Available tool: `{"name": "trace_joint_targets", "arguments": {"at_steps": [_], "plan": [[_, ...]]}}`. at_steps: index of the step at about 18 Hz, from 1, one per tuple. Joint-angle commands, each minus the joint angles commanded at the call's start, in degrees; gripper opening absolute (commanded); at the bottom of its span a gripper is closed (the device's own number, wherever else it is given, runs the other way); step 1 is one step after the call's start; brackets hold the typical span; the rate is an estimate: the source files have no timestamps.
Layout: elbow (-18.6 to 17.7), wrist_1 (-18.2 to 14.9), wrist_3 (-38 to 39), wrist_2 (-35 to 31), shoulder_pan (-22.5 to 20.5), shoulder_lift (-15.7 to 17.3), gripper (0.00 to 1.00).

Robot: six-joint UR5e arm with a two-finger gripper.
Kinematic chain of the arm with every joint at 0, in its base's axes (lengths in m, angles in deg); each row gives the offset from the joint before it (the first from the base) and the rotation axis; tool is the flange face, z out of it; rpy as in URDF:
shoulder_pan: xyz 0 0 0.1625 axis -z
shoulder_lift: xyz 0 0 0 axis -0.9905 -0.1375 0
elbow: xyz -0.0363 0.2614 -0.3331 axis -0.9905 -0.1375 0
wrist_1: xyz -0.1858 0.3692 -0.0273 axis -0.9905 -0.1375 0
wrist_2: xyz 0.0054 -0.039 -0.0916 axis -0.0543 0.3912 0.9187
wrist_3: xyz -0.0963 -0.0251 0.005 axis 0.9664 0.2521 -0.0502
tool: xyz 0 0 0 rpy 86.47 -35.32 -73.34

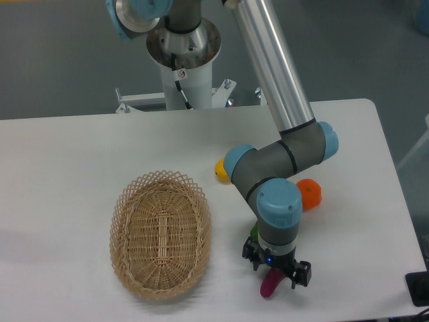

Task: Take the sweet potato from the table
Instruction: 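Lower the gripper and close its fingers around the purple sweet potato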

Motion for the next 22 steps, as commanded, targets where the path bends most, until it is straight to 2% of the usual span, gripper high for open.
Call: {"name": "trace_joint_targets", "arguments": {"at_steps": [3,5,10,12,18,22], "plan": [[0.08,0.35,0.00,-0.79,0.00,-0.17,0.99],[0.08,1.23,-0.09,-1.05,0.00,-0.44,0.80],[-0.09,1.41,-0.18,-1.14,0.00,-0.53,0.80],[-0.09,1.41,-0.35,-1.06,0.00,-0.44,0.73],[0.08,1.41,-1.31,-1.05,0.00,-0.26,0.44],[0.08,1.41,-1.49,-1.05,0.00,0.18,0.40]]}}
